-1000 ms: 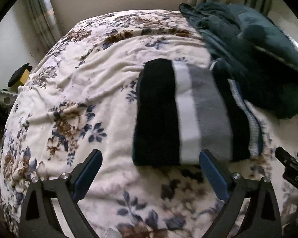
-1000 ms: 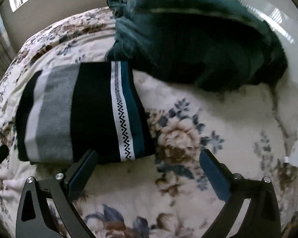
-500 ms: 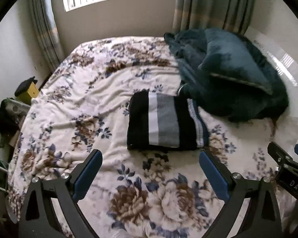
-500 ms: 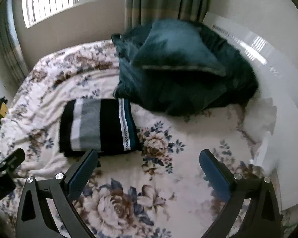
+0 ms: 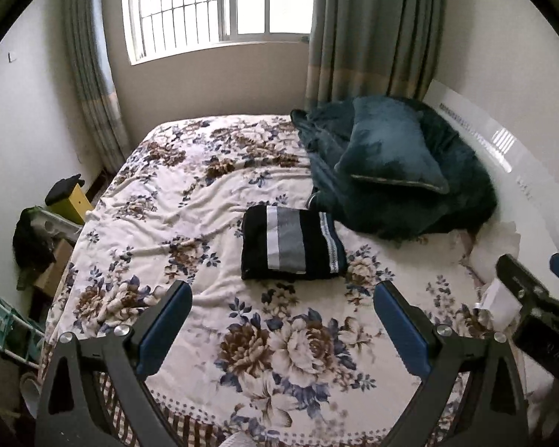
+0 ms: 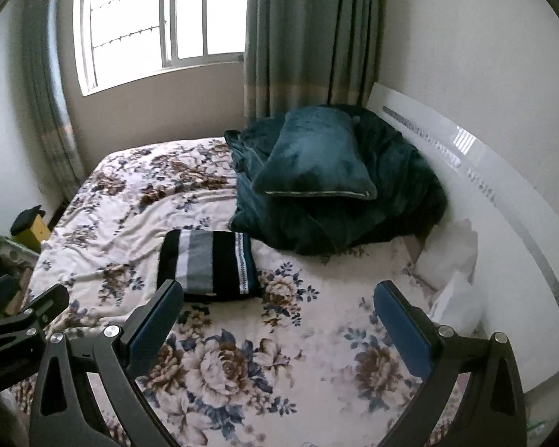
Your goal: Fold small clothes
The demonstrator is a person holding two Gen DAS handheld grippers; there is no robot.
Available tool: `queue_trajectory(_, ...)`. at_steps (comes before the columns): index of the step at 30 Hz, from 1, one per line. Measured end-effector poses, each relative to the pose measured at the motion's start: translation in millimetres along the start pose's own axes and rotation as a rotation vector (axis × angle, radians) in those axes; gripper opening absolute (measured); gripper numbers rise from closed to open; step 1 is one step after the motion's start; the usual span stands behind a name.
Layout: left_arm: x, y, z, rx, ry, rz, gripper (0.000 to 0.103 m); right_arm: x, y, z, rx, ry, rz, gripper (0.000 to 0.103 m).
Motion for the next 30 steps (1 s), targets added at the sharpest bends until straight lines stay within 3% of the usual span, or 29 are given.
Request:
queue_trajectory(11,-15.2,-51.1,-1.1,0.0,-0.024,-0.031,0.1,-6.8,-82.2,2.1,0.041,-0.031,-0.046,0.103)
queue_trajectory(30,-25.7,-72.7,-3.8,0.02,-0.021,-0.051,0.103,-15.5,-99.9,-6.7,0.058,-0.022,-0.042,0.103)
Point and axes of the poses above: each gripper's, at about its wrist camera, not at the fingertips, and y roughly the way its jaws point, z to its left, x to its top, the point moved 6 cm from there along y, roughly the way its jaws point, and after that the axes turned 1 degree about x, right-handed, at the moved point
